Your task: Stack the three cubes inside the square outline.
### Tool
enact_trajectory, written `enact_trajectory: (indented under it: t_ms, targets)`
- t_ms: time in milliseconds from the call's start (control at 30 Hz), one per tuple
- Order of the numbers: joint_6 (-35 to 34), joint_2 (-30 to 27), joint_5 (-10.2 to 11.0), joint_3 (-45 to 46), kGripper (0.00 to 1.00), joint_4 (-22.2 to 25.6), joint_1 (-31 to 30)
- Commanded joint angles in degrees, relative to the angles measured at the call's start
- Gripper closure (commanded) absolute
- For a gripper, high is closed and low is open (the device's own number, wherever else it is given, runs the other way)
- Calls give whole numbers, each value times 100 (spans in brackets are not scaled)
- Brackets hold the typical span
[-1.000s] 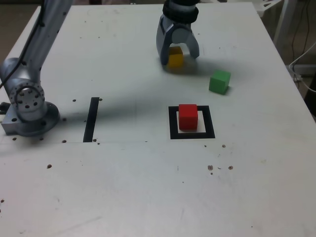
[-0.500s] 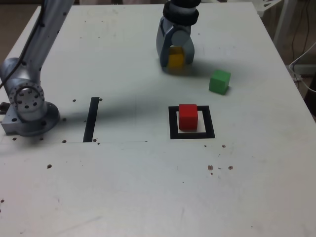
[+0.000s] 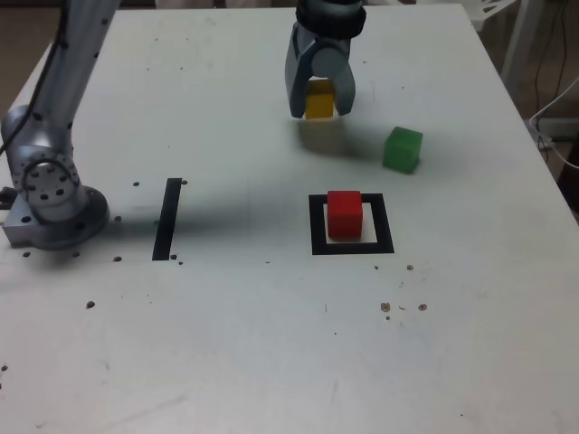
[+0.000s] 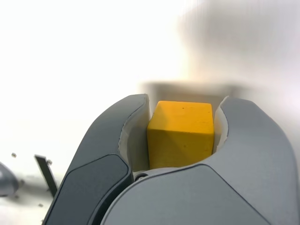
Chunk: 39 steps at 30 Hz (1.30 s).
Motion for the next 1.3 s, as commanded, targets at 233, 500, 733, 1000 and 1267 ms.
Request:
enact_trajectory:
  t_ms: [233,500,733,1000,1267]
  targets:
    - [-552,-668,-252,383,72,193,-1148]
    - [-1103,-826,-459,452,72,250,-2074]
    - [-1494,-776,-579,429,72,221,-2610]
    - [-1732,-624,-691,411,72,144,-2891]
    - [-1785,-513,-718,518,72,-42,-2939]
